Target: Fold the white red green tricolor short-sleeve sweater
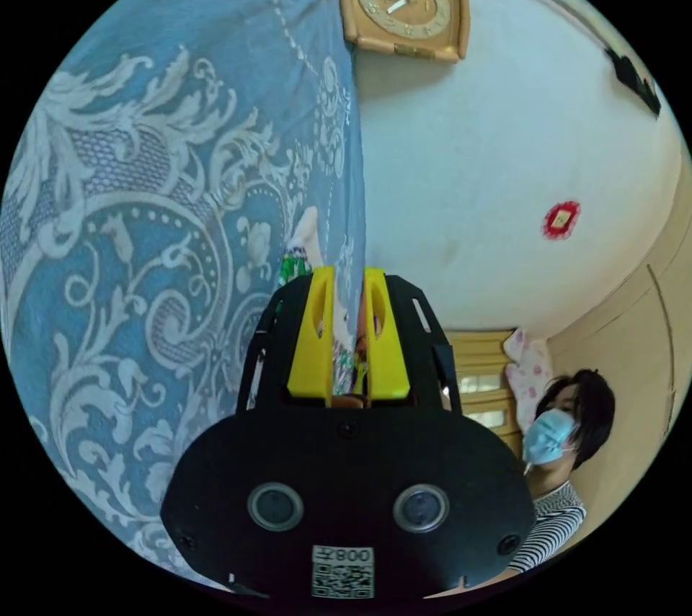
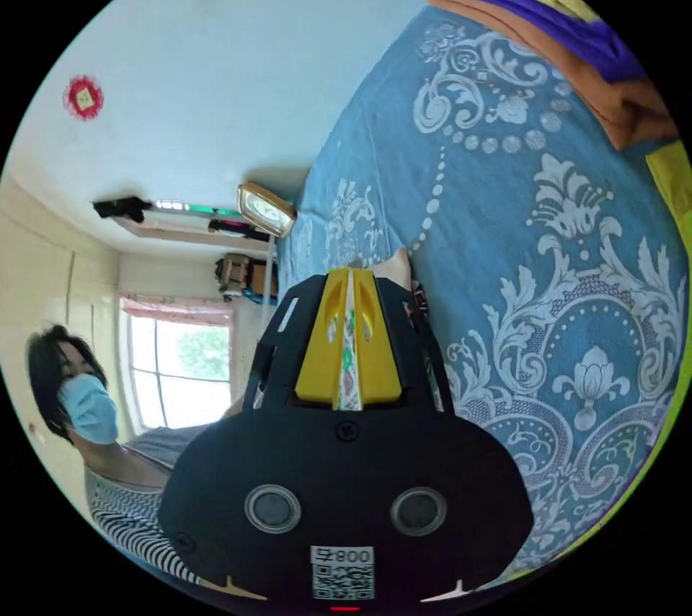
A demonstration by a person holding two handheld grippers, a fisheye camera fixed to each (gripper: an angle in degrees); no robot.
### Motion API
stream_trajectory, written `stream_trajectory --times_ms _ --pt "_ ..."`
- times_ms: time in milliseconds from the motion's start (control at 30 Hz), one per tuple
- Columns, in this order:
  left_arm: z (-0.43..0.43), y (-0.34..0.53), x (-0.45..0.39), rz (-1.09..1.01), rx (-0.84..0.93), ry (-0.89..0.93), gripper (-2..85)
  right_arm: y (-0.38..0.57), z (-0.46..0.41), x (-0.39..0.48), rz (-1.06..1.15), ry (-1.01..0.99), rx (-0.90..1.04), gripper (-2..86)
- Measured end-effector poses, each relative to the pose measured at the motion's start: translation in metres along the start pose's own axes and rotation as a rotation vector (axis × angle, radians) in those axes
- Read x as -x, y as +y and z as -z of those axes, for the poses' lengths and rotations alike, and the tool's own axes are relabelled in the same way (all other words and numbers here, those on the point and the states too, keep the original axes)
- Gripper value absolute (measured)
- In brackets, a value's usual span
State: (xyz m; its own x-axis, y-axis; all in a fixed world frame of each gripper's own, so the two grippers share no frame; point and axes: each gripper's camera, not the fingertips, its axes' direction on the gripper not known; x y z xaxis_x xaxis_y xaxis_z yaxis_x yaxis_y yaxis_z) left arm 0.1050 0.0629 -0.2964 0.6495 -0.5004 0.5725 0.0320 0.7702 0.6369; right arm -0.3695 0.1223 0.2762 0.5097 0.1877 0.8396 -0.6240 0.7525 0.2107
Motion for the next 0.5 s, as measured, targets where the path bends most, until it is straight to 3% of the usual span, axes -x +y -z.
stream_trajectory --times_ms 133,400,500 --pt "-0.034 0.0 -0.04 -0.169 0.151 -0.211 7.1 0.001 -0.034 0.065 0.158 0.225 0.057 0.4" --pt "-0.097 -0.005 -0.089 -0.367 0.307 -0.409 6.5 -0.001 -0.127 0.162 0.394 0.744 0.189 0.1" --pt "-0.117 -0.006 -0.099 -0.42 0.342 -0.487 4.9 -0.002 -0.134 0.179 0.416 0.79 0.173 0.1"
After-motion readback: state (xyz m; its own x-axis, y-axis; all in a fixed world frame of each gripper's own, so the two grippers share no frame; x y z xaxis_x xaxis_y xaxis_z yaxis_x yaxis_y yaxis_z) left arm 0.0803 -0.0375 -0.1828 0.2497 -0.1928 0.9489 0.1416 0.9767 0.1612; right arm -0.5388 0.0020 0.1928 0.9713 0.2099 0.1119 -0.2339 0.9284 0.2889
